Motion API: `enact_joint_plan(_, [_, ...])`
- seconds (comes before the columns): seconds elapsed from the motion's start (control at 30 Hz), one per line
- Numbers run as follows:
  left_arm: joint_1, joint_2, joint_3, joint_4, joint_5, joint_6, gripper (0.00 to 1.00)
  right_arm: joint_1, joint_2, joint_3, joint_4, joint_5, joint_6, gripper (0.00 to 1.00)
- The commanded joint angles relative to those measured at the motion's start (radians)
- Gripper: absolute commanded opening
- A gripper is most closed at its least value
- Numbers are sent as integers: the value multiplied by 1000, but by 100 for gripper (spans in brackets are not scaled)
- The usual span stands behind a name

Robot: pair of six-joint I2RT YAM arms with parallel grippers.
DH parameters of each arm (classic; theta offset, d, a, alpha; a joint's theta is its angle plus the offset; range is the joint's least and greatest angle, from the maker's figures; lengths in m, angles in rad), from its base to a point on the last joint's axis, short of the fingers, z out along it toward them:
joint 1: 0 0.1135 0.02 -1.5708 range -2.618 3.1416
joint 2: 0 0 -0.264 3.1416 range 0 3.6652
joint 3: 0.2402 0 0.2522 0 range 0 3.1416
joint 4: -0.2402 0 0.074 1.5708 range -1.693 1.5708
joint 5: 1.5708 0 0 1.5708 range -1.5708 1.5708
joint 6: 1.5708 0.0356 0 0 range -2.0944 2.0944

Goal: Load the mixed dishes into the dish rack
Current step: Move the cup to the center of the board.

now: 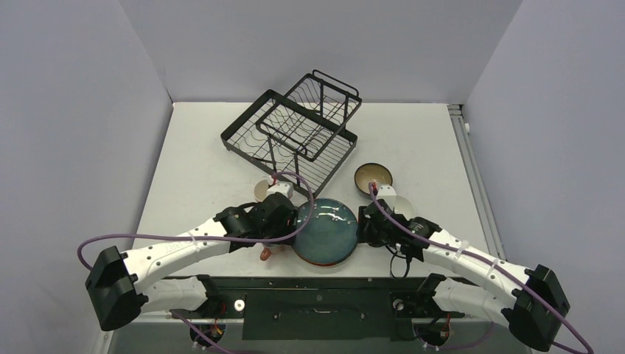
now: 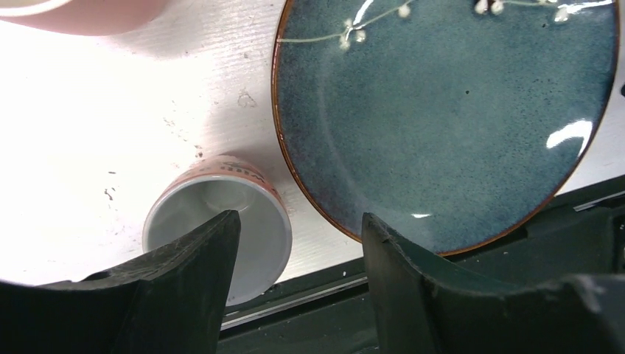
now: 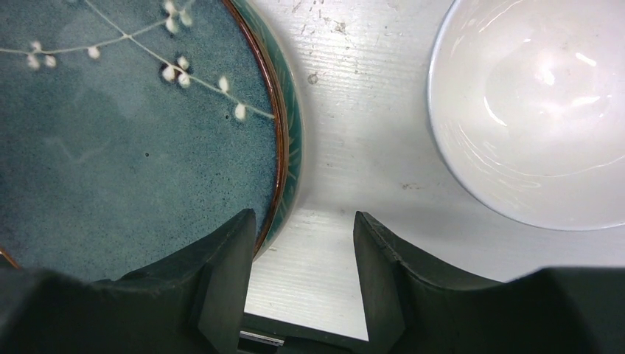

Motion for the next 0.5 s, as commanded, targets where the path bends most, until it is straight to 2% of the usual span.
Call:
enact_joint_plan(0.0, [-8,16,20,8,-46,-11,57,8,-34,-7,1,37,13,47])
enact_joint_plan(0.33, [-9,82,18,2,-68,-7,46,9,-41,-15,0,35,25,48])
enact_joint_plan(0.47, [-11,98,21,-5,-68,-7,38,11,-43,-14,-6,38,26,48])
